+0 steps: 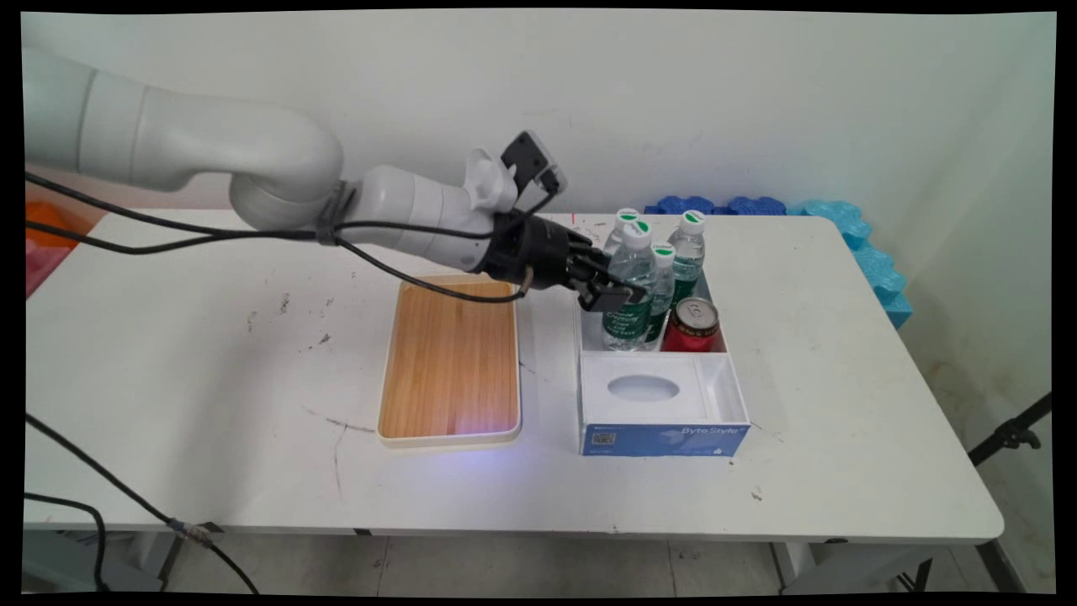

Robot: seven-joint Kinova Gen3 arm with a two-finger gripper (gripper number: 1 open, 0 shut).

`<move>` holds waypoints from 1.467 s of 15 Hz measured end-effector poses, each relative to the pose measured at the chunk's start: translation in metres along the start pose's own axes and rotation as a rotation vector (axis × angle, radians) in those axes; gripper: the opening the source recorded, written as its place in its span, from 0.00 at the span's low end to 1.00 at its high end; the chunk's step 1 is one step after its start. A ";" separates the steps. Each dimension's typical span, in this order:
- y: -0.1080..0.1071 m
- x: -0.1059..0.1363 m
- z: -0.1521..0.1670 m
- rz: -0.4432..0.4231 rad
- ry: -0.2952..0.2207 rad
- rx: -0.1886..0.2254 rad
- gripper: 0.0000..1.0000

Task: Place the picked object on the tray

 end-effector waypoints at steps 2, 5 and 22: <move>0.002 0.005 -0.009 -0.001 0.004 -0.007 0.00; 0.004 0.012 -0.029 0.003 0.006 -0.022 0.00; -0.025 -0.073 -0.128 0.111 -0.074 -0.130 0.00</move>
